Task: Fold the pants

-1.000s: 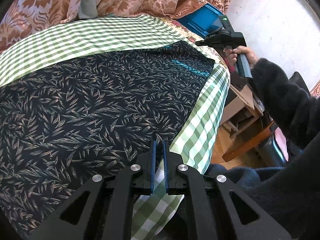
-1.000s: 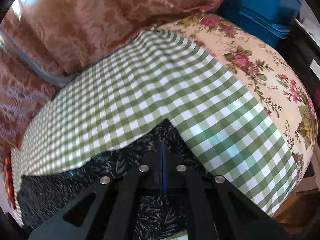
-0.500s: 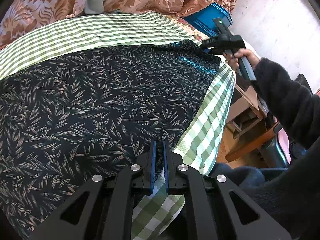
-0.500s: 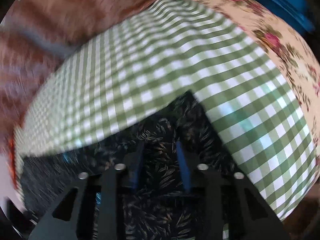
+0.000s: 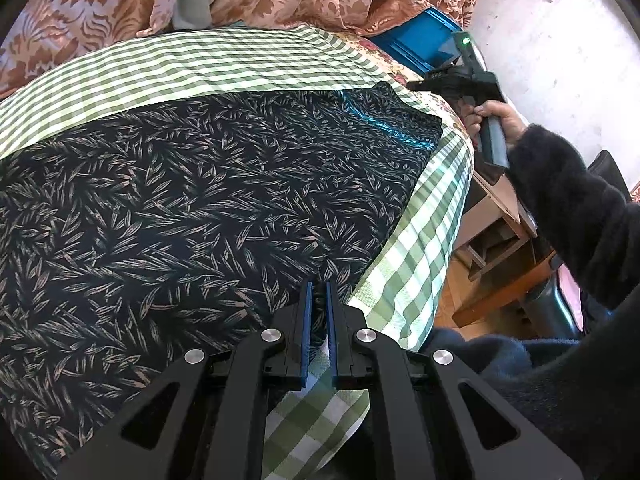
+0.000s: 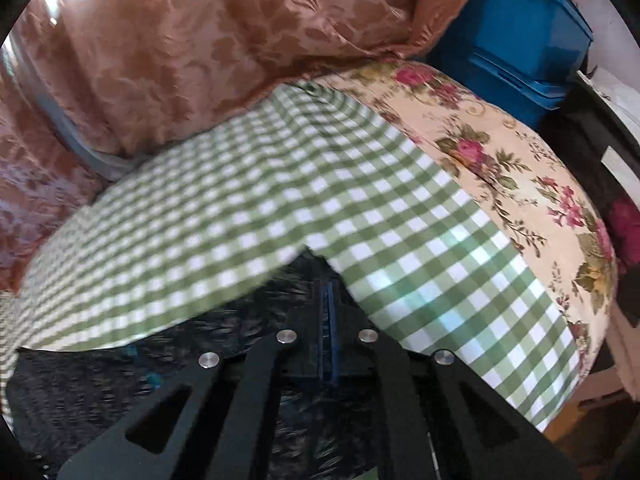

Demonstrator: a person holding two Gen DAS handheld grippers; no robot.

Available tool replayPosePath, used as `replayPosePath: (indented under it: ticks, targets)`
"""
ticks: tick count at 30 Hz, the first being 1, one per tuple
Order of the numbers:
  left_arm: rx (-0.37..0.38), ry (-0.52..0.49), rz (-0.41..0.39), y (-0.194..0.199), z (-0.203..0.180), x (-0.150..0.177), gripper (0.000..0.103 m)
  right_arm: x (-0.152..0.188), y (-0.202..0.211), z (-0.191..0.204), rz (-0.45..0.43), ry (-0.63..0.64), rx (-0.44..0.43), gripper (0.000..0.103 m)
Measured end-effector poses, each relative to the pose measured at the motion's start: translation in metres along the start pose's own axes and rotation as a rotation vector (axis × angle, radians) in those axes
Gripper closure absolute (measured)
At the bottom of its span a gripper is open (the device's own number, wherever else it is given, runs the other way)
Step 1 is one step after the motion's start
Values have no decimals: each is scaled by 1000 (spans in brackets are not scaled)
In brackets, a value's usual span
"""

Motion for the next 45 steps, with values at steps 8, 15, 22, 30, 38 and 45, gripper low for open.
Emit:
replayPosePath:
  ticks: [8,15,22,30,38,45]
  targets:
    - [-3,35,-18,4,3,-3,99,19,8,10,-4,-30,-107,73]
    - [14,-4,9,2,-4,7,99,52,-22,1,110,-74,14,71]
    - [99,110,-47,33,18,18,99,45,-11,18,53,-9,125,53]
    - [-124,307,-128,78,87,45,99,53,-5,140,95,196,-306,47]
    - [-300,371,-101,85,122,71,99,102,-52,346,369,448,-747,55]
    - [-298,413,-117,88,137,89,99,122,-99,446,501,582,-780,62]
Point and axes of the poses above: each gripper's, at about its wrist camera, not at the fingertips, and y roughly against the way its jaws point, z to its left, x to its underside, the point moved 2 cm from there along -y, roughly the way its jaws point, and after that the axes turned 14 degrees about -x, right-handed, at the moved point
